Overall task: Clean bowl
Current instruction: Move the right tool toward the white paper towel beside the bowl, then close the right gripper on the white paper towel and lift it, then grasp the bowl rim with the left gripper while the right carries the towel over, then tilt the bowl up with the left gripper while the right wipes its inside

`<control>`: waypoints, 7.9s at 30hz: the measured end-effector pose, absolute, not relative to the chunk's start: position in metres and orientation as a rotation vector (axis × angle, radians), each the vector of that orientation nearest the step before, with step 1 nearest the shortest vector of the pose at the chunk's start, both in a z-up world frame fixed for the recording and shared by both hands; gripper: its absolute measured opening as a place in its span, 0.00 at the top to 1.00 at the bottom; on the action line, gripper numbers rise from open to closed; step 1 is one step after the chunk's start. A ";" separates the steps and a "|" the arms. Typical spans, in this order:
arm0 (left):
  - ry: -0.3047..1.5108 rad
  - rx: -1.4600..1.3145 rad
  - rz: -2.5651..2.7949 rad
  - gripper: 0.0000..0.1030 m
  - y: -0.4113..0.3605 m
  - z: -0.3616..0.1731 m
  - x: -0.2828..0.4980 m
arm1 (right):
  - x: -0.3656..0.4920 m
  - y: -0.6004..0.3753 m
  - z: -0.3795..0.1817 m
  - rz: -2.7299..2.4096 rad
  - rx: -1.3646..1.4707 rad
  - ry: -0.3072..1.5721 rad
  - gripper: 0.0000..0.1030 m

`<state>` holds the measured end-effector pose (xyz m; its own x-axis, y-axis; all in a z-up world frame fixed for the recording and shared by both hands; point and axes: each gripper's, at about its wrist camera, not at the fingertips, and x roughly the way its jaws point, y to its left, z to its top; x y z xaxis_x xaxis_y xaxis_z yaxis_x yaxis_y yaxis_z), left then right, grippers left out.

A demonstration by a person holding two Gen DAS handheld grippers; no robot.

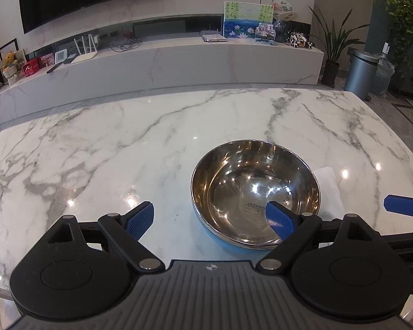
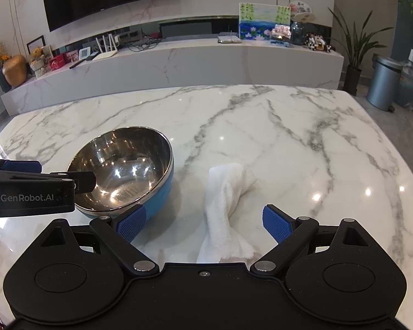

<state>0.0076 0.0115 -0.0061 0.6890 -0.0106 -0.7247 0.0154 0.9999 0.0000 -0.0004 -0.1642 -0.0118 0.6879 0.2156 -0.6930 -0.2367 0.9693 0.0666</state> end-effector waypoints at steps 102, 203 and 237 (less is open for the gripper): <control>0.955 0.033 -0.117 0.70 0.005 -0.036 0.020 | 0.000 -0.148 -0.012 0.374 -0.106 0.724 0.84; 0.903 0.264 -0.239 0.77 -0.024 -0.038 0.008 | -0.016 -0.115 -0.045 0.393 -0.360 0.764 0.85; 0.983 0.108 -0.241 0.75 -0.003 -0.044 0.022 | -0.009 -0.126 -0.035 0.488 -0.183 0.801 0.81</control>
